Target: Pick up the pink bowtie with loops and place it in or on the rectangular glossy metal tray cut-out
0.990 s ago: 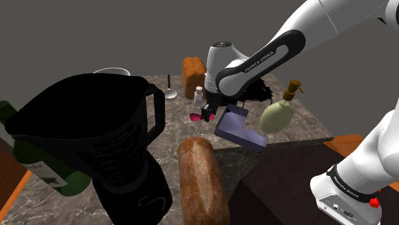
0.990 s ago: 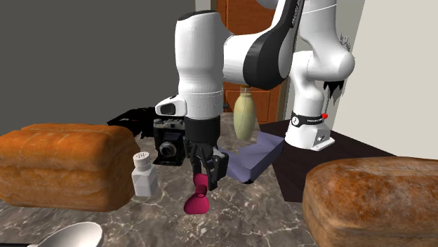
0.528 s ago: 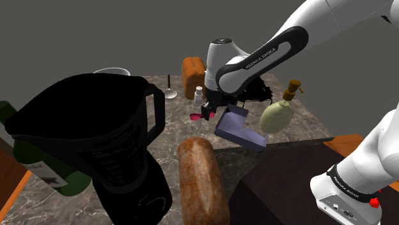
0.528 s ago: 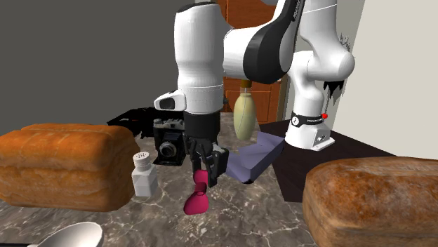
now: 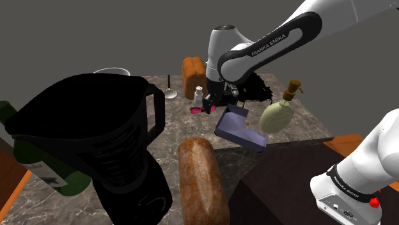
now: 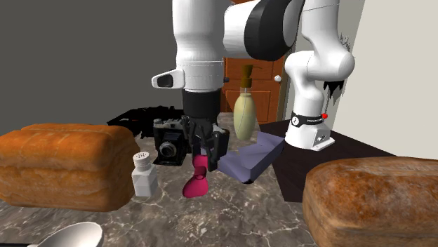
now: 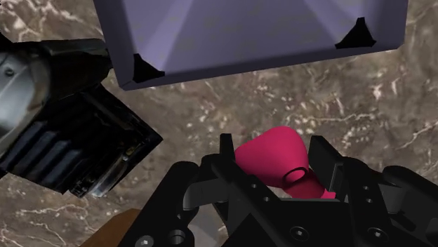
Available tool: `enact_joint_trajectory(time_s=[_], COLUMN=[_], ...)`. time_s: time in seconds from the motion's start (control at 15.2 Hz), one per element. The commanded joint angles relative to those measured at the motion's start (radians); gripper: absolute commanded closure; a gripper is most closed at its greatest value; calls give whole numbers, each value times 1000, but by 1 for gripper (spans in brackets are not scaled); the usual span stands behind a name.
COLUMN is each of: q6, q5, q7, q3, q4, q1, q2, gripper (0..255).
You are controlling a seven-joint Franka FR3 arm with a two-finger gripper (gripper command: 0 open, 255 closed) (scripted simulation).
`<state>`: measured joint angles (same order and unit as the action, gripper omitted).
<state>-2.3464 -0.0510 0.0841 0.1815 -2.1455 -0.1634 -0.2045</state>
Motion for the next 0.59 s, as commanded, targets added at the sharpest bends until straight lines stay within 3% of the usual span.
enact_joint_trajectory(time_s=[0.0, 0.53], q6=[27, 125], q5=[5, 22], q7=[-3, -15], q3=[1, 5], q4=[10, 48], q1=[1, 4], q2=[17, 79], gripper=[255, 255])
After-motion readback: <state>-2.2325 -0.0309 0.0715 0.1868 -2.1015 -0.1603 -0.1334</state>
